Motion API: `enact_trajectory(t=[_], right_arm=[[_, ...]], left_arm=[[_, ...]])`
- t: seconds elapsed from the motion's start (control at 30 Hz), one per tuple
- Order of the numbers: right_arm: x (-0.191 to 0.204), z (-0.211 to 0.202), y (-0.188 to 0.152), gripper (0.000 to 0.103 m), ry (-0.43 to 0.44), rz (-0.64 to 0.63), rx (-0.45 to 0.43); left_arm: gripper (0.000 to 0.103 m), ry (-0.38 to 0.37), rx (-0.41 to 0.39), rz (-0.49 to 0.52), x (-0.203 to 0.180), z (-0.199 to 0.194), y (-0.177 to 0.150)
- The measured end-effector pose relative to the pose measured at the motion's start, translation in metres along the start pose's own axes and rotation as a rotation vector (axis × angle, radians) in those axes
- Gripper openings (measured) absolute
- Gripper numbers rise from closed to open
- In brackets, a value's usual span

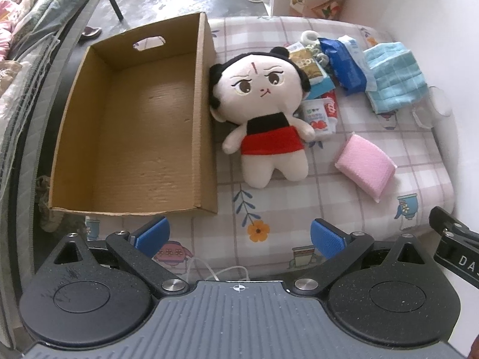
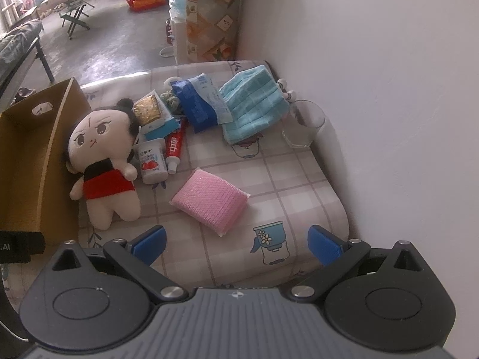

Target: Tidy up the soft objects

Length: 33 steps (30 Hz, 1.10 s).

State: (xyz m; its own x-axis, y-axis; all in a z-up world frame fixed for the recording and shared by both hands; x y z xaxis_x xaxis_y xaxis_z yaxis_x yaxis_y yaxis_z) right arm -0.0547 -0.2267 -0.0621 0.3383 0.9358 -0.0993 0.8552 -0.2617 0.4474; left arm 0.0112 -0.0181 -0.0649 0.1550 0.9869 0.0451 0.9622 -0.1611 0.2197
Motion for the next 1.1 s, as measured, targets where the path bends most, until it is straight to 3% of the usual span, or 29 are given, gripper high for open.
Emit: enact_trajectory(t=[0.5,1.1], right_arm=[[-0.01,0.0,0.002,0.102,-0.021,0.014,-0.002],[0.004,0.001,0.012,0.102,-0.033,0.001,-0.032]], left_arm=[[0.101,-0.049,0.0,0.071,-0.017,0.0,0.0],[0.101,-0.077,-0.02,0.083,-0.003,0.007,0.011]])
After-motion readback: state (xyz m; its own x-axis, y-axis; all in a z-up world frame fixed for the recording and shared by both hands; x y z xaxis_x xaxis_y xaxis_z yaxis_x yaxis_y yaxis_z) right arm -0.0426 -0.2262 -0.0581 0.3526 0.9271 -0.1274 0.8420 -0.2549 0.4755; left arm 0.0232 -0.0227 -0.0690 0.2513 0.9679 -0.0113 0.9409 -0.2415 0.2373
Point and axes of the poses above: each gripper's, at about its wrist camera, not at the fingertips, and z roughly the way its jaws point, x to its left, y to its top, the point moved 6 cm from there along z, roughly the way its jaws point, and after that the axes turned 2 degrees about x, right-handed, at the moved point
